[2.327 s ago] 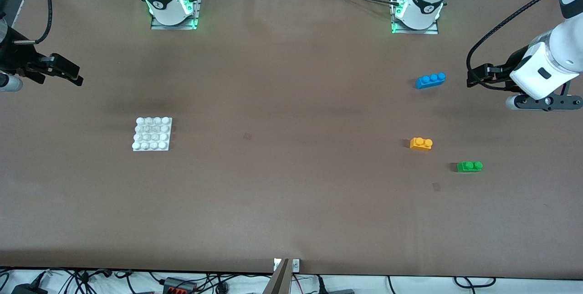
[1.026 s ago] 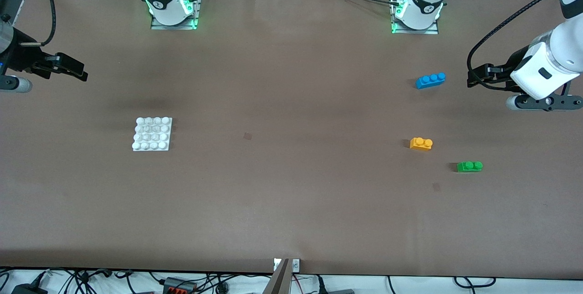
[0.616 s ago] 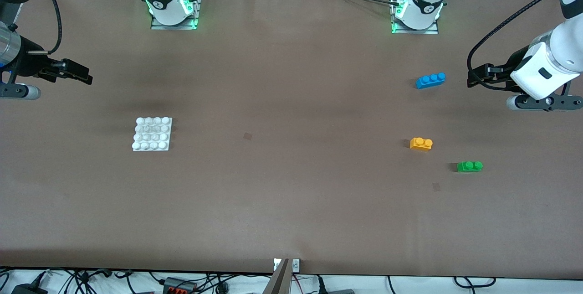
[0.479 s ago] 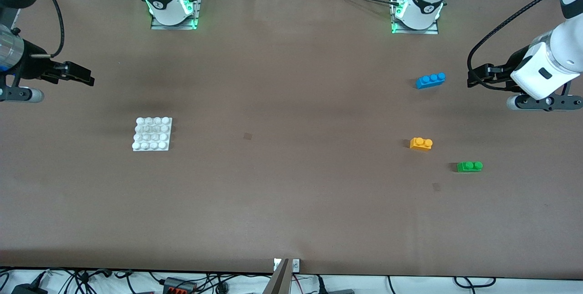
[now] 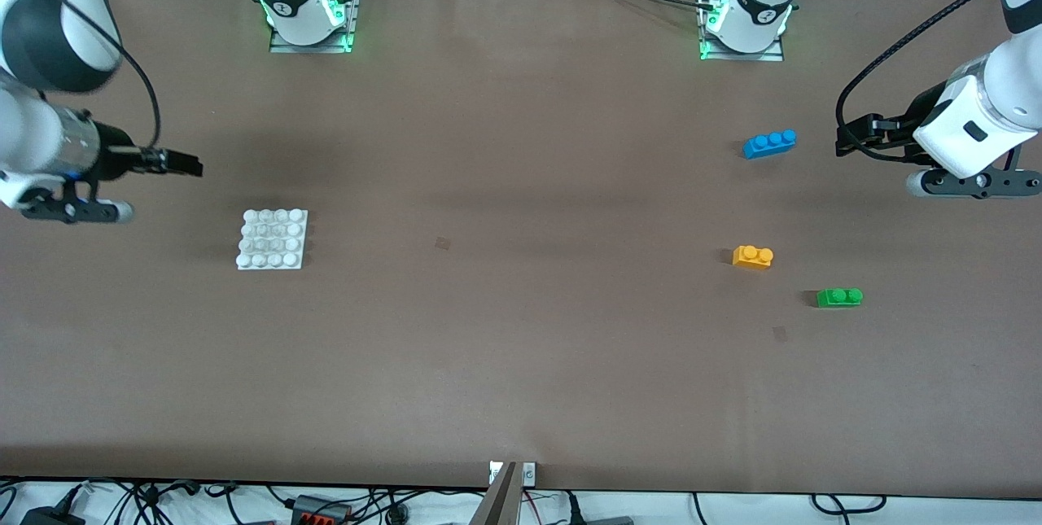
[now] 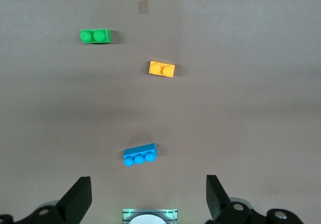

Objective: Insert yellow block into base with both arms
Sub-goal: 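Reach the right gripper down and grasp the white base plate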

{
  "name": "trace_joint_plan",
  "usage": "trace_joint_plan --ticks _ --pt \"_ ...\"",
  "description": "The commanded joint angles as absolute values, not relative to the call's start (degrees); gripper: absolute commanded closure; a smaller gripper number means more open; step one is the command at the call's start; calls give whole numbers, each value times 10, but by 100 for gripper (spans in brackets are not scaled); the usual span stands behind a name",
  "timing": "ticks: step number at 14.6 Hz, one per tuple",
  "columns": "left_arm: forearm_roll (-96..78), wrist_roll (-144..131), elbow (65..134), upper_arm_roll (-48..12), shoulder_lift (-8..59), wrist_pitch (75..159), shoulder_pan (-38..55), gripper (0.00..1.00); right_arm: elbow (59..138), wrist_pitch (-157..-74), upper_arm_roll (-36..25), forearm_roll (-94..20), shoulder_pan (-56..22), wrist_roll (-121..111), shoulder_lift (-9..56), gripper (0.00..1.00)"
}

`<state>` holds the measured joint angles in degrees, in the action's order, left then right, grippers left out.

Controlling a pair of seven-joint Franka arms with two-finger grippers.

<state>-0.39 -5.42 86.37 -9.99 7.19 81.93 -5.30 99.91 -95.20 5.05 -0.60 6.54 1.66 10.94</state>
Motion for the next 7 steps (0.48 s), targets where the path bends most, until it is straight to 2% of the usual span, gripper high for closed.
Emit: trace_joint_plan --ticks 1,4,7 --pt "-11 -42 866 -98 66 813 -55 0 1030 -1018 55 -2 74 12 147 0" --pt "-11 -42 866 -98 66 813 -55 0 1093 -1147 55 -2 80 11 181 0" --pt "-11 -40 866 -98 66 813 -55 0 1128 -1212 55 1 79 11 200 0"
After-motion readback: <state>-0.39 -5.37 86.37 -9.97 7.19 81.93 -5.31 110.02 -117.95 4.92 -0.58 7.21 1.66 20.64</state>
